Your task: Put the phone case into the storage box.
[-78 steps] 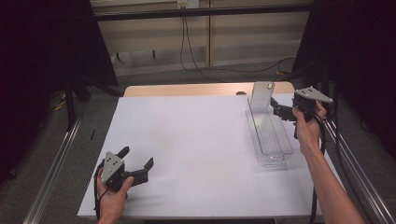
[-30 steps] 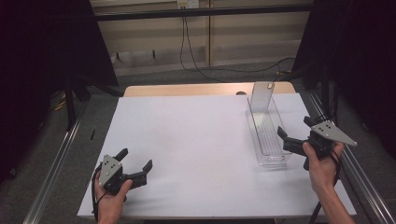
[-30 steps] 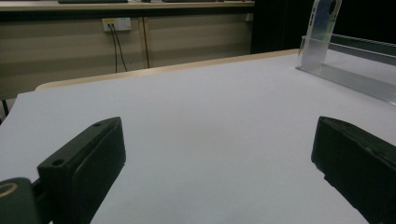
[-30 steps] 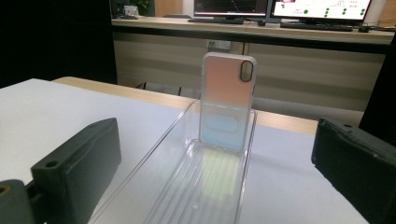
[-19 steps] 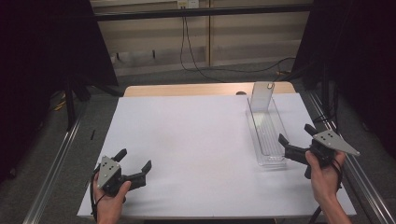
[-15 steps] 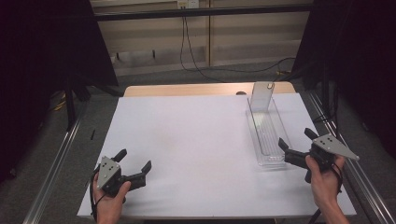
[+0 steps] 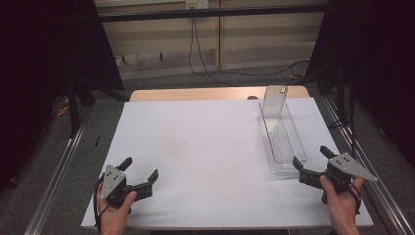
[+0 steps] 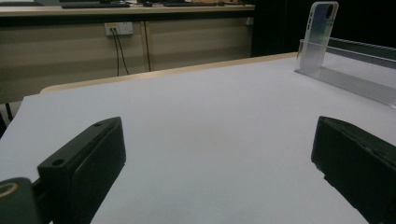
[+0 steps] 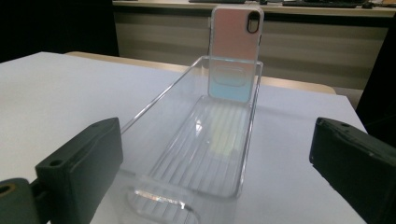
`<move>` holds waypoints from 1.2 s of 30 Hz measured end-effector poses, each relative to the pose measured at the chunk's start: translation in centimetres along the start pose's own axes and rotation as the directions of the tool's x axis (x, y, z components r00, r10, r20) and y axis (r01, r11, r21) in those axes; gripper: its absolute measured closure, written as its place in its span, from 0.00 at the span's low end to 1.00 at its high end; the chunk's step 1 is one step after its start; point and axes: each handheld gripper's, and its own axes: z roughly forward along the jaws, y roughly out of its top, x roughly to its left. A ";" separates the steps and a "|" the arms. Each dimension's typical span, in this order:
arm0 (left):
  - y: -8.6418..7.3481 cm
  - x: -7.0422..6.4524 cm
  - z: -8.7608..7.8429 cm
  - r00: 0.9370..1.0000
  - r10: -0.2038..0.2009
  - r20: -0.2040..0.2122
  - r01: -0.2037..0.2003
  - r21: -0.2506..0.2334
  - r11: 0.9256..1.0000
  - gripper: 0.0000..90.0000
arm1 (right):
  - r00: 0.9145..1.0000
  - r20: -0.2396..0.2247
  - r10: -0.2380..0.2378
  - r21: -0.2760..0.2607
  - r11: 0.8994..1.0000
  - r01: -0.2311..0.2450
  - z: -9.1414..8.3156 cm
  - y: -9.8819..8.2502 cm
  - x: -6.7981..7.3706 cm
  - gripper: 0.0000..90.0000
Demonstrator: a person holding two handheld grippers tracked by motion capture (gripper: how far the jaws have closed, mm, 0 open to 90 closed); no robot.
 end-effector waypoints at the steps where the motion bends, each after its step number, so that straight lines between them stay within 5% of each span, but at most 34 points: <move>1: 0.0 0.0 0.0 1.000 -0.001 0.000 0.001 0.000 1.000 0.03 | 1.000 0.001 0.002 0.009 1.000 -0.002 -0.1 -0.3 0.1 0.02; 11: -0.1 0.0 0.0 1.000 0.000 -0.002 0.000 0.001 1.000 0.03 | 1.000 0.017 0.018 -0.015 1.000 -0.018 -1.6 -1.2 0.5 0.03; 17: 0.0 -0.1 -0.2 1.000 -0.006 -0.002 0.006 -0.003 1.000 0.03 | 0.997 0.074 -0.014 -0.010 1.000 0.015 -2.1 -2.0 0.5 0.03; 23: -0.1 -0.1 -0.2 1.000 -0.004 -0.003 0.004 0.002 1.000 0.03 | 0.995 0.100 0.013 -0.015 1.000 -0.011 -2.5 -2.5 0.4 0.02; 31: -0.4 0.0 -0.3 1.000 -0.016 -0.013 0.017 0.024 1.000 0.03 | 0.995 0.088 0.055 0.008 0.998 -0.055 -2.5 -2.8 0.3 0.02; 36: -0.4 -0.1 0.0 1.000 -0.019 -0.004 0.019 0.033 0.999 0.03 | 0.994 0.096 0.044 0.001 0.999 -0.044 -2.4 -2.7 0.3 0.02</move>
